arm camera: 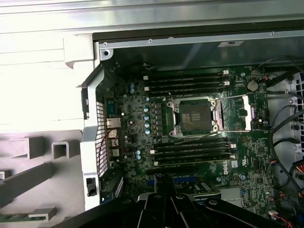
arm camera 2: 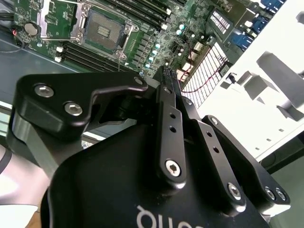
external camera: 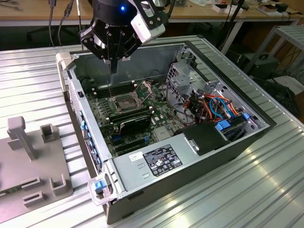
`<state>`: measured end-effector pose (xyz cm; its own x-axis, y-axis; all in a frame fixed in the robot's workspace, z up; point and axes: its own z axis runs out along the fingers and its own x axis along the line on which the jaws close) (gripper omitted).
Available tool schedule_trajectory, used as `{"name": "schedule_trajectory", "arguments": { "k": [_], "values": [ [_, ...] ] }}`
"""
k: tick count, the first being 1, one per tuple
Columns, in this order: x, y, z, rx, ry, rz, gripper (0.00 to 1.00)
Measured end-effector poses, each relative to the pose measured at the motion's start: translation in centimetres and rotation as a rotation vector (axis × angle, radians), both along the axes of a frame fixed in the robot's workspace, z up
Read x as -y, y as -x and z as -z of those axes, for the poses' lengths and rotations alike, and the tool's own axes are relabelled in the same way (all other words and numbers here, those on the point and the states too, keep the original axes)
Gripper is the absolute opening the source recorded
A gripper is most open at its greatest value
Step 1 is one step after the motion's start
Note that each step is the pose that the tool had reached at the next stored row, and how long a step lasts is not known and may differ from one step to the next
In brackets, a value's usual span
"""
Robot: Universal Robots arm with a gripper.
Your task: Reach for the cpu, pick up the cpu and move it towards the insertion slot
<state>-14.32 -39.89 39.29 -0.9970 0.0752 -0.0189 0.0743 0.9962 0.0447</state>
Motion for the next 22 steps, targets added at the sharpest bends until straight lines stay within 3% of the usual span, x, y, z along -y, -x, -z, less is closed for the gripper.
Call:
{"name": "schedule_trajectory", "arguments": {
  "k": [22],
  "values": [
    [0.0,0.86,0.01,-0.0005,-0.0001,0.0,0.11]
  ]
}}
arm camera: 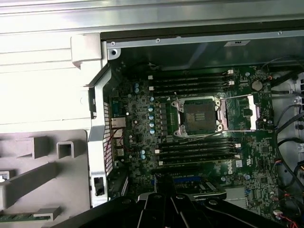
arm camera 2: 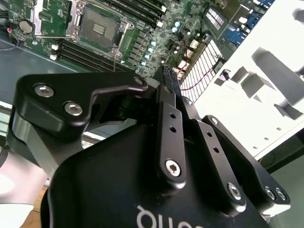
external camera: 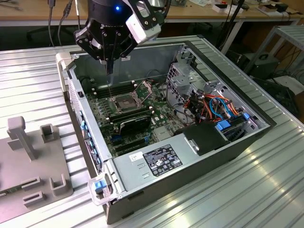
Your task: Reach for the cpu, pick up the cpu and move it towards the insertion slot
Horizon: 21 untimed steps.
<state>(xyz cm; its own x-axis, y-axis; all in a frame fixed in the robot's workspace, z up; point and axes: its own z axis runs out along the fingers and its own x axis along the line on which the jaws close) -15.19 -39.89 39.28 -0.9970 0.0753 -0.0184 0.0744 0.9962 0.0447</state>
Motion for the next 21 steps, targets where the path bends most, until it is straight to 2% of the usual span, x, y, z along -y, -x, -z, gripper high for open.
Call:
{"name": "schedule_trajectory", "arguments": {
  "k": [21],
  "values": [
    [0.0,1.5,0.01,-0.001,0.0,0.0,0.11]
  ]
}}
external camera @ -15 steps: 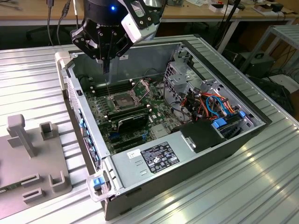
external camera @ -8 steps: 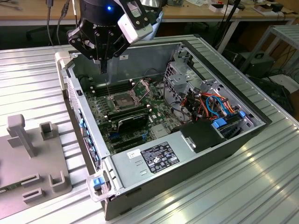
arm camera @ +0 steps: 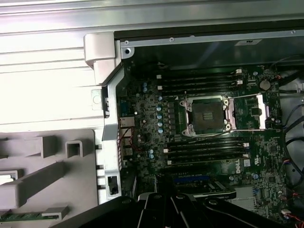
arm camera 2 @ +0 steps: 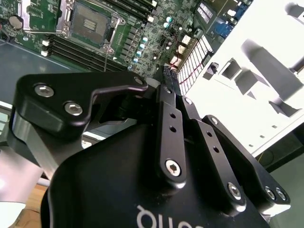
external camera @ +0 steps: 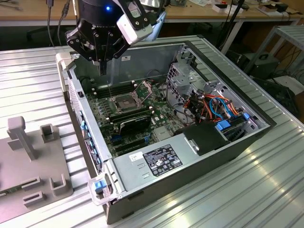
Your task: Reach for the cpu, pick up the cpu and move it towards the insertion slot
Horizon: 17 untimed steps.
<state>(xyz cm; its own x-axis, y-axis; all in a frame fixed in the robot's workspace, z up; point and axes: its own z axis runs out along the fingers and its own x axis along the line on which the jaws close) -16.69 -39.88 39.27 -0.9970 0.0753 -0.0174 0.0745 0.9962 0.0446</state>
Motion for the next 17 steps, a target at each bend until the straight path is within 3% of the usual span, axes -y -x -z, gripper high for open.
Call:
{"name": "schedule_trajectory", "arguments": {
  "k": [8,17],
  "values": [
    [0.0,0.36,0.01,-0.0004,0.0,0.0,0.11],
    [0.0,1.3,0.01,-0.0004,0.0,0.0,0.11]
  ]
}}
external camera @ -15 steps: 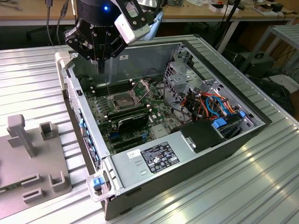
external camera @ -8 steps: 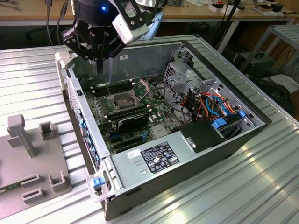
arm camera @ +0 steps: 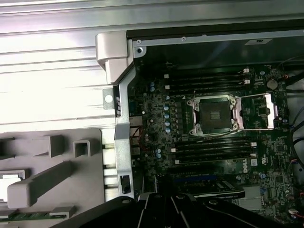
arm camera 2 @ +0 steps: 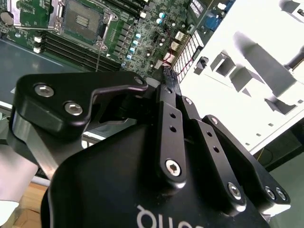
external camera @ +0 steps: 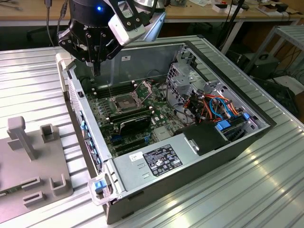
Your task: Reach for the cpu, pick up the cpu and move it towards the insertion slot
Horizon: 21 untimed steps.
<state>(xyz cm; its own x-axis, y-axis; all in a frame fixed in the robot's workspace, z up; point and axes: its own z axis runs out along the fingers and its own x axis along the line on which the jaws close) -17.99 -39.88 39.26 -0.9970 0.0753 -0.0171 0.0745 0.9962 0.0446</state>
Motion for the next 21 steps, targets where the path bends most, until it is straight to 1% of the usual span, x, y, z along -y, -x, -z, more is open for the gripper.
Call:
{"name": "schedule_trajectory", "arguments": {
  "k": [15,16,17,21],
  "values": [
    [0.0,1.02,0.01,-0.0002,0.0,0.0,0.11],
    [0.0,1.1,0.01,-0.0003,0.0,0.0,0.11],
    [0.0,1.53,0.01,-0.0004,0.0001,0.0,0.11],
    [0.0,1.82,0.02,-0.0004,0.0,0.0,0.11]
  ]
}}
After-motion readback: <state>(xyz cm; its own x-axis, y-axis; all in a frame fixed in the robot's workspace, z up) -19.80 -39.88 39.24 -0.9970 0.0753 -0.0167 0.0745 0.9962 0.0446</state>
